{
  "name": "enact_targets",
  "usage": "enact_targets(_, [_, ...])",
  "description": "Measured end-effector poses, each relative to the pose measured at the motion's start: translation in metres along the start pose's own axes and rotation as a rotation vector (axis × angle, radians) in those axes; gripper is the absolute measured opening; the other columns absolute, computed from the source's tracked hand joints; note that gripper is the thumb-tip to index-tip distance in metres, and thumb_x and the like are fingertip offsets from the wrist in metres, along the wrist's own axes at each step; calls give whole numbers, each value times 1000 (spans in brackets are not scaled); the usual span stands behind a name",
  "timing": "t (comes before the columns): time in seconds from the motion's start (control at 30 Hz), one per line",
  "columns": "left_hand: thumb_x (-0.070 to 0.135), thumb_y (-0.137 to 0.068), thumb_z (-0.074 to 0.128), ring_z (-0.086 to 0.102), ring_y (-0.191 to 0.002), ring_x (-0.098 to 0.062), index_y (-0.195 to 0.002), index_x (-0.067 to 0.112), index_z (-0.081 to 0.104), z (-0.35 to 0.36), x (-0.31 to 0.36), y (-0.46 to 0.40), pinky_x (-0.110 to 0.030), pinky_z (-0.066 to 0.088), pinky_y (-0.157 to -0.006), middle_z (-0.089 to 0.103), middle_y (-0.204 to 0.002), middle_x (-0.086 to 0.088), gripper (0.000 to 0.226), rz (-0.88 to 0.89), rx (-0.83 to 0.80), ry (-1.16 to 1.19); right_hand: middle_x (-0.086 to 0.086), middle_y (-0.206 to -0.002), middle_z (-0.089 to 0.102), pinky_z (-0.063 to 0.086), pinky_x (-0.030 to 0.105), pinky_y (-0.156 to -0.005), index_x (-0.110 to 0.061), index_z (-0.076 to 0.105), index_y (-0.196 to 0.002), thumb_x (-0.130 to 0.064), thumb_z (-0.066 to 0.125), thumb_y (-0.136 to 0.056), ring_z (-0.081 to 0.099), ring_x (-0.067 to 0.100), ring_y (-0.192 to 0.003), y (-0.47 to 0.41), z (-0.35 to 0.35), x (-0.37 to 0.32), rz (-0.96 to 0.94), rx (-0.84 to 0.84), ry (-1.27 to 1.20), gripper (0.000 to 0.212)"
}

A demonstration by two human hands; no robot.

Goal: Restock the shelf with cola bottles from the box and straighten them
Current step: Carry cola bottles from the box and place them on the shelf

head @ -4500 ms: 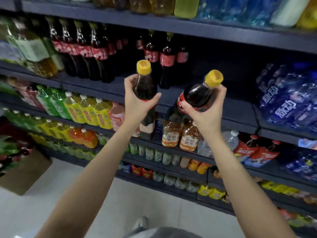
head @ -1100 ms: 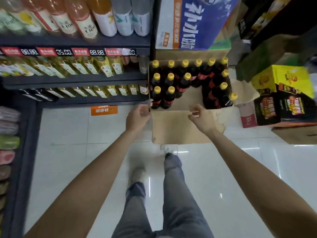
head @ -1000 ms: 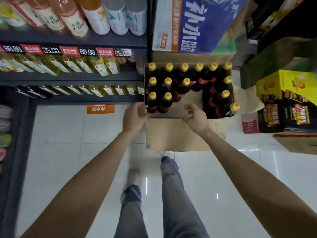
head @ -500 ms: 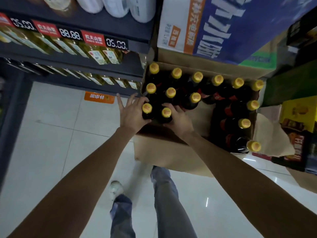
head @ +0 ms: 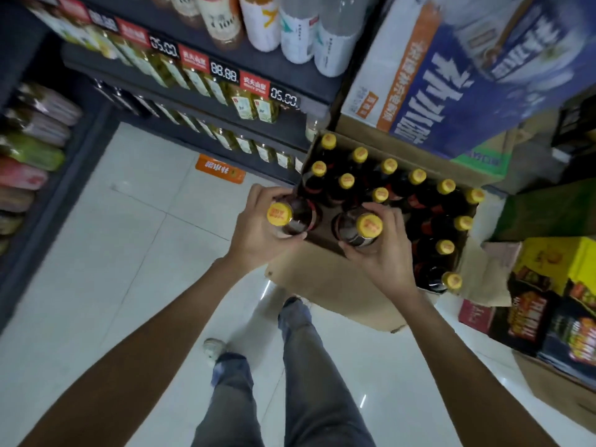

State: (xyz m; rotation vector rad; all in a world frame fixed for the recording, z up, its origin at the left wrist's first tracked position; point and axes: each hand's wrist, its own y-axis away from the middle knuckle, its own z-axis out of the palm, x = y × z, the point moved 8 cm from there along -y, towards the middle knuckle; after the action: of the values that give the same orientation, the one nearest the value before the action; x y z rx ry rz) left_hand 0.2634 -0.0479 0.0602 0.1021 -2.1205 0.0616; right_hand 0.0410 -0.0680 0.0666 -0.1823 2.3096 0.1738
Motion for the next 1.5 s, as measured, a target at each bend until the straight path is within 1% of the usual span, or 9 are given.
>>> enact_targets(0.1, [37,-56,81,56,-107,-6,-114,36,49,-56,24,31,-25,49,-91,51,-115,-5,66,-78,135,185,-1,-118,50,38,7,-85,-14,45,-125,-16,86,-65,50,1,-107,7,-18,-52,-32,38,-202,73])
enact_targets(0.17, [37,-57,84,58,-110,-18,-119,23,51,-93,30,58,-33,52,-91,55,-116,-13,72,-137,235,259,2,-122,54,45,17,-91,-13,42,-128,-16,86,-64,53,5,-113,13,-13,-80,5,-9,-392,78])
enact_targets(0.27, [40,-56,83,59,-110,-12,-116,31,49,-144,31,110,-24,51,-89,60,-116,10,70,-235,363,346,4,-123,57,48,28,-97,-32,45,-120,-19,87,-63,56,14,-116,27,15,-126,25,-144,-484,73])
enact_targets(0.5, [43,-52,79,63,-91,-9,-98,25,59,-241,-26,284,-18,51,-81,66,-99,-1,54,-472,791,424,-9,-112,60,46,16,-89,-31,52,-114,-6,87,-61,59,6,-103,90,145,-240,-178,-500,-386,69])
enact_targets(0.67, [44,-53,75,62,-81,2,-87,26,61,-300,-75,430,-10,47,-77,67,-80,22,41,-609,1075,462,-24,-104,58,43,4,-81,-31,53,-115,-6,85,-64,56,-16,-91,173,259,-321,-299,-731,-308,66])
enact_targets(0.87, [53,-53,70,60,-84,4,-96,30,60,-368,-114,593,-19,47,-81,65,-86,19,49,-747,1414,421,-12,-110,63,43,9,-88,-39,53,-111,-11,88,-62,57,-5,-99,288,384,-409,-483,-897,-232,66])
enact_targets(1.03, [34,-62,75,63,-77,0,-105,11,63,-434,-135,694,-13,49,-71,68,-92,-4,51,-699,1686,517,-22,-110,61,45,16,-90,-35,54,-114,-12,88,-63,56,-6,-103,368,466,-499,-556,-1095,-262,66])
enact_targets(1.23, [44,-62,70,63,-85,-4,-102,19,63,-537,-180,775,-16,50,-76,68,-93,4,49,-641,1876,496,-15,-93,66,49,11,-70,-22,56,-112,11,75,-69,63,-6,-82,447,568,-632,-523,-1307,-432,58])
enact_targets(1.5, [38,-67,72,65,-85,-1,-105,18,61,-757,-215,842,-13,47,-74,70,-89,12,45,-518,1900,252,-15,-106,67,50,21,-85,-32,55,-116,-32,80,-72,63,5,-102,520,682,-849,-766,-1406,-545,50])
